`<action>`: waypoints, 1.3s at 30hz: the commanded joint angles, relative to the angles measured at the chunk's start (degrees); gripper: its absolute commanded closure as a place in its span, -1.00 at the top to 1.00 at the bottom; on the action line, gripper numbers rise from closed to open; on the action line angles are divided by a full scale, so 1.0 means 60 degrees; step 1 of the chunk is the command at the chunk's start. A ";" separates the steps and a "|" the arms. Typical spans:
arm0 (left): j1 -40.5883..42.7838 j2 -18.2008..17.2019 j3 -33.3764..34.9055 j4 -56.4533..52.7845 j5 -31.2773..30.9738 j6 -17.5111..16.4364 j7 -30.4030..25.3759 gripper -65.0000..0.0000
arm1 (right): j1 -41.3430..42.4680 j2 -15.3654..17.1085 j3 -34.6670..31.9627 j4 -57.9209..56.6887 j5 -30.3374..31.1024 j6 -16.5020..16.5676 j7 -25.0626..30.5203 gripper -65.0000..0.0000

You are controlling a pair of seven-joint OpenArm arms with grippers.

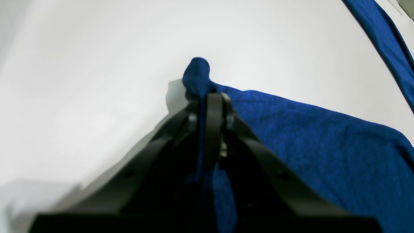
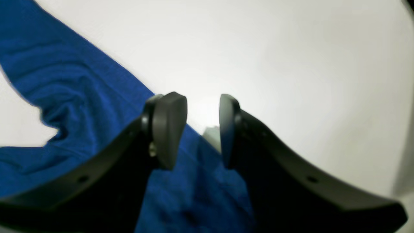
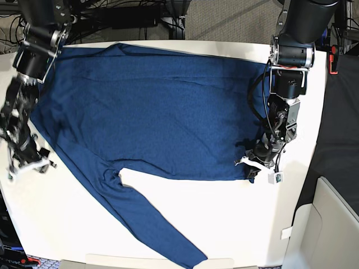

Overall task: Fold the T-shirt properly
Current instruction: 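Move both grippers to the shirt's side edges and grasp them, then fold the grasped side edges over toward the collar and release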

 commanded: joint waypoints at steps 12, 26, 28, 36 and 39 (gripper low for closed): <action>-0.0144 -0.0028 0.0033 0.0070 0.0036 0.0043 0.0220 -1.00 | 0.2425 -0.0130 -0.2403 -0.2620 -0.1955 0.0075 0.0183 0.03; -0.0188 -0.0028 0.0018 0.0070 0.0036 0.0043 0.0220 -1.00 | 0.2015 -0.0115 -0.2534 -0.3324 -0.2013 0.0470 0.0197 0.39; -0.0188 -0.0028 0.0018 0.0070 0.0036 0.0043 0.0220 -1.00 | 0.1854 -0.0130 -0.2534 -0.3324 -0.2013 0.0470 0.0197 0.39; -0.0188 -0.0014 0.0018 0.0070 0.0036 0.0043 0.0220 -1.00 | 0.1502 -0.0262 -0.2520 -0.3294 -0.1940 0.0500 0.0110 0.19; -0.0188 -0.0014 0.0018 0.0070 0.0036 0.0043 0.0220 -1.00 | 0.1473 -0.0277 -0.2461 -0.3294 -0.1295 0.0763 0.0124 -0.31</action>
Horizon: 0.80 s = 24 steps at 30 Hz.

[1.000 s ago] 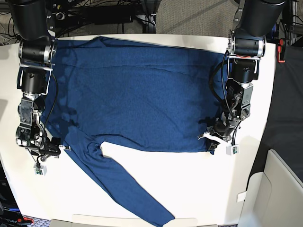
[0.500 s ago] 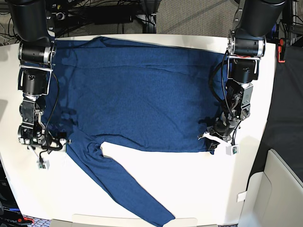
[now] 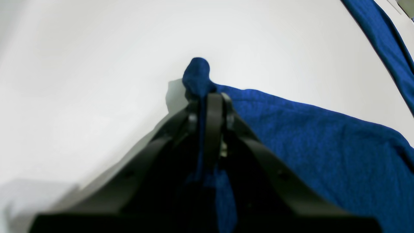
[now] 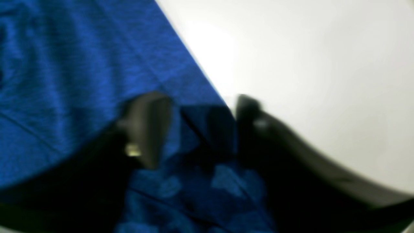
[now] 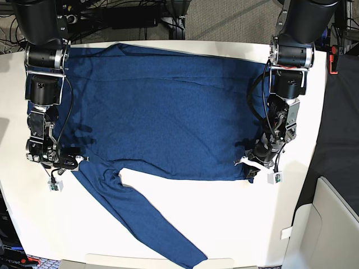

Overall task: Fold the T-shirt properly
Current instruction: 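Fold the grasped side edges over toward the collar and release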

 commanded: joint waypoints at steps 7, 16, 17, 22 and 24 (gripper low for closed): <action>-0.0159 -0.0036 0.0018 0.0073 0.0058 0.0047 0.0216 -1.00 | 0.0067 0.0150 0.0038 0.0394 0.0799 0.1518 -0.0287 -0.99; 0.0867 -0.0211 -0.0451 0.3136 0.0058 0.0076 0.1242 -1.00 | -0.1618 0.0531 0.0199 0.4218 0.0843 0.1547 -0.0317 -0.99; 0.1072 -0.0211 -0.0685 0.3605 0.0058 0.0076 0.1477 -1.00 | -0.1853 0.0590 0.0360 0.4687 0.0843 0.1547 -0.0449 -0.99; 0.2200 -0.0211 -0.2033 0.5744 0.0058 0.0061 0.2634 -1.00 | -0.2922 0.0619 0.1430 0.6240 0.1151 0.1562 -0.1342 -0.99; 0.2581 -0.0211 -0.2370 0.6506 0.0058 0.0061 0.2971 -1.00 | -0.3494 0.0648 0.1913 0.6651 0.1810 0.1562 -0.1372 -0.99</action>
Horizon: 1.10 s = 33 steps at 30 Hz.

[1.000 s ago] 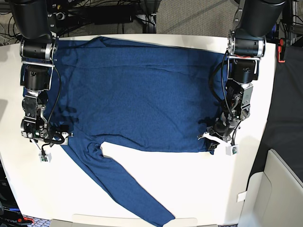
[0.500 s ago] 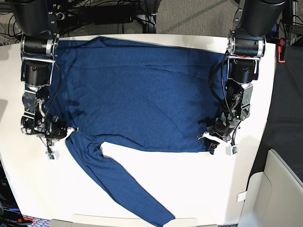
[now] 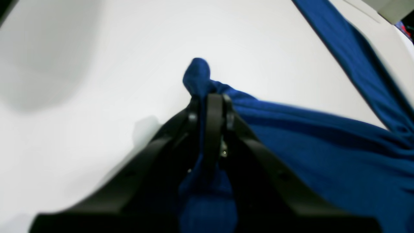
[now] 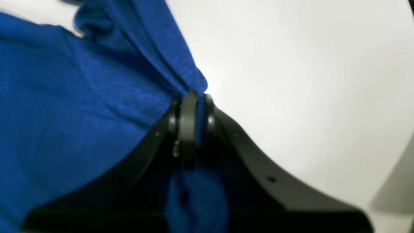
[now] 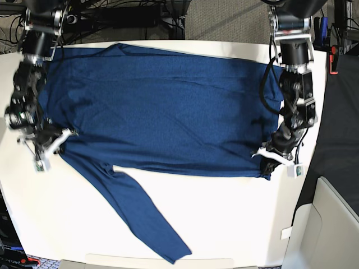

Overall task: Fold the T-shirt properly
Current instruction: 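Fold the grasped side edges over toward the collar and release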

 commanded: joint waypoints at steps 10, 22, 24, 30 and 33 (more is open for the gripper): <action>0.1857 -0.0051 -0.1332 0.2966 -0.0099 -0.0106 0.0809 -1.00 | -0.2811 0.0413 0.2627 0.1826 0.3472 0.0043 0.0162 -0.99; 0.3952 -0.0051 -0.1640 0.4651 -0.0099 -0.0106 0.0794 -1.00 | -0.5170 0.0354 0.4019 0.3818 0.4586 0.0043 0.0162 -0.99; 0.4172 -0.0051 -0.1640 0.4841 -0.0099 -0.0106 0.0794 -1.00 | -0.5346 0.0354 0.4151 0.3950 0.4600 0.0043 0.0162 -0.99; 0.4509 -0.0051 -0.1640 0.4826 -0.0055 -0.0106 0.0809 -1.00 | -0.5551 0.0340 0.4165 0.3979 0.4586 0.0043 0.0162 -0.99; 0.4465 -0.0051 -0.1567 0.4548 -0.0055 -0.0106 0.0809 -1.00 | -0.5580 0.0340 0.4092 0.3979 0.4556 0.0043 0.0147 -0.98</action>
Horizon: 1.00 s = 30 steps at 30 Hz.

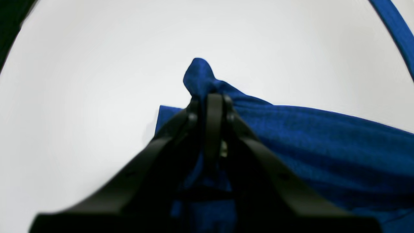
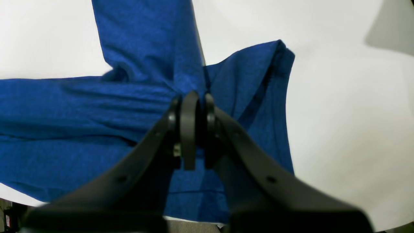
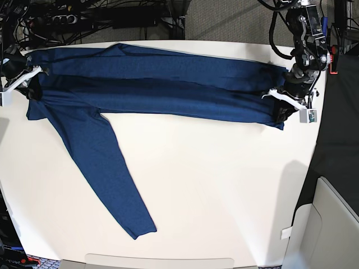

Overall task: Fold the T-shirt properly
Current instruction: 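Fold the grasped side edges over toward the collar and release, then reach the right gripper to the hanging sleeve and grasp it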

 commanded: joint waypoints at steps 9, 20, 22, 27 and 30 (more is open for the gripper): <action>-0.0374 -0.0124 -0.0055 -0.0662 -0.0029 0.0094 0.0046 -0.70 | 0.0011 0.0187 0.0118 0.0162 0.0032 -0.0067 -0.0560 -0.98; -0.0726 -0.0139 -0.0084 -0.0588 -0.0029 0.0109 0.0881 -0.23 | 0.0055 0.0245 0.0338 0.0176 0.0061 -0.1474 -0.0560 0.10; -0.0741 -0.0139 -0.0099 -0.0574 -0.0029 0.0109 0.0881 -0.23 | 0.0114 0.0260 0.0382 0.0176 0.0061 -0.1518 -0.0560 0.21; -0.0741 -0.0095 -0.0700 0.0071 -0.0059 0.0109 0.0881 -0.23 | 0.1052 0.0245 0.0455 0.0118 0.0032 -0.1518 -0.0546 0.23; -0.0814 -0.0095 -0.0744 0.0525 -0.0073 0.0109 0.0881 -0.23 | 0.2107 0.0245 0.0235 -0.0366 -0.0247 -0.1518 -0.0516 0.23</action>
